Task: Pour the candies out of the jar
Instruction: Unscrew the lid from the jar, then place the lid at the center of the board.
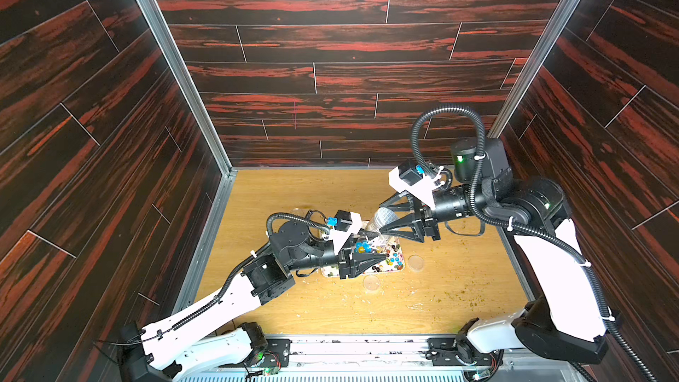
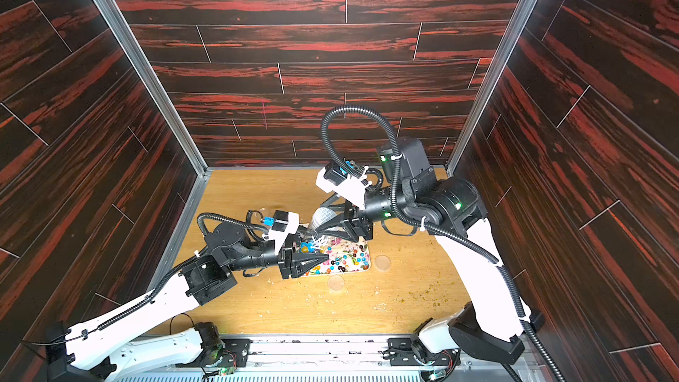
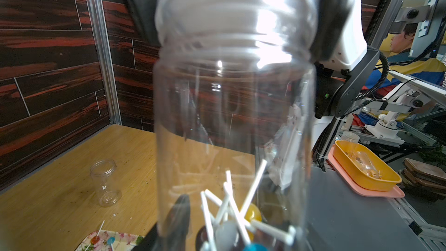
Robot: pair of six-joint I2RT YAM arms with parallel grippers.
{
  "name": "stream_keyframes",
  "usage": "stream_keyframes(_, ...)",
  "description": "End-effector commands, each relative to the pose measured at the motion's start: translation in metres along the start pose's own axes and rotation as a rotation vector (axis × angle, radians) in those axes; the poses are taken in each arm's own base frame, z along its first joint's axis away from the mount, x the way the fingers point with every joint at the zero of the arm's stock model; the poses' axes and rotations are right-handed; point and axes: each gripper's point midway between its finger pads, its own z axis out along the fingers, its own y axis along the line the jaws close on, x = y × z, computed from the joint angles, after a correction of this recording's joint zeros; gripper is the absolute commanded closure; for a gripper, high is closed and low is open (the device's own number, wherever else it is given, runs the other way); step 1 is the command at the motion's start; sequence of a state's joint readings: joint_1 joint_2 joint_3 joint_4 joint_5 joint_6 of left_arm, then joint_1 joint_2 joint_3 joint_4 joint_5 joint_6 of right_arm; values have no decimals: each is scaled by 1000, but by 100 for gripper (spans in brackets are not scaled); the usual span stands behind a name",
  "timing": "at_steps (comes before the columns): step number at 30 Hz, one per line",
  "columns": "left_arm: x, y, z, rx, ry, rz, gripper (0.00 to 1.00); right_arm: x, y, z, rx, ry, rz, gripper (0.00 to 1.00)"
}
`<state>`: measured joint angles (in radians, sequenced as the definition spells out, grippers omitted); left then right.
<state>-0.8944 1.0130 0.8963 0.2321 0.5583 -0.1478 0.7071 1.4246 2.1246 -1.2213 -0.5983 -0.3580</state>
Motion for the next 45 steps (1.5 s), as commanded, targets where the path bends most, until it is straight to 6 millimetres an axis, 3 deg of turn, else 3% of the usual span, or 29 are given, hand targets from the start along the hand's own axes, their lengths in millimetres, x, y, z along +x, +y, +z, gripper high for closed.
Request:
stream_keyframes(1, 10, -10, -2, 38, 22, -7, 65, -15, -12, -11, 108, -69, -69, 42)
stream_keyframes(17, 8, -10, -4, 37, 14, -4, 65, -22, -8, -21, 142, -124, -78, 43)
stream_keyframes(28, 9, -12, -20, -11, 0, 4, 65, 10, -27, -28, 303, -76, 31, 42)
stream_keyframes(34, 8, -13, -25, -19, -8, 11, 65, 52, -57, -32, 429, -50, 164, 42)
stream_keyframes(40, 7, -14, -25, -17, -2, 21, 65, 128, -100, -20, 543, -3, 385, 42)
stream_keyframes(45, 8, -15, -26, -14, 5, 25, 65, 203, -138, -25, 650, 2, 593, 42)
